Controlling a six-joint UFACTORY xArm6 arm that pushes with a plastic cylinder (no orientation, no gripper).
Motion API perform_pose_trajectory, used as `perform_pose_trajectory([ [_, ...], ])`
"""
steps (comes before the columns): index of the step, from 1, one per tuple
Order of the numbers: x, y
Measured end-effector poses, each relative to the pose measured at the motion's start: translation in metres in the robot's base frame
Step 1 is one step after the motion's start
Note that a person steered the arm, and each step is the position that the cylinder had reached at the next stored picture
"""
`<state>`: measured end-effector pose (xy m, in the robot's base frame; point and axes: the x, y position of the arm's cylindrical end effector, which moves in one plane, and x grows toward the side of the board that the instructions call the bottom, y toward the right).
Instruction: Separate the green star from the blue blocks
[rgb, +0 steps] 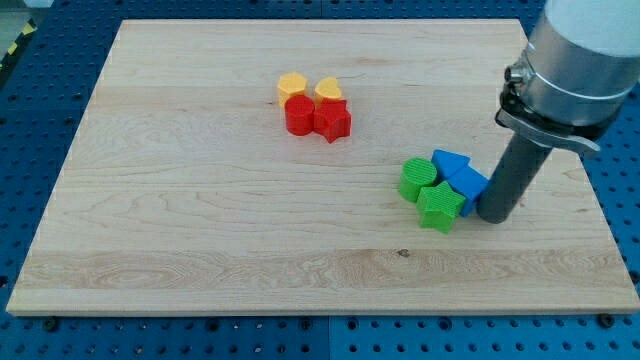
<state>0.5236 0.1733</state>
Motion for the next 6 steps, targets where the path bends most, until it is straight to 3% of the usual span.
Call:
perform_pose_trajectory([
  [2,-0.012,-0.028],
  [6,0.04,-0.043],
])
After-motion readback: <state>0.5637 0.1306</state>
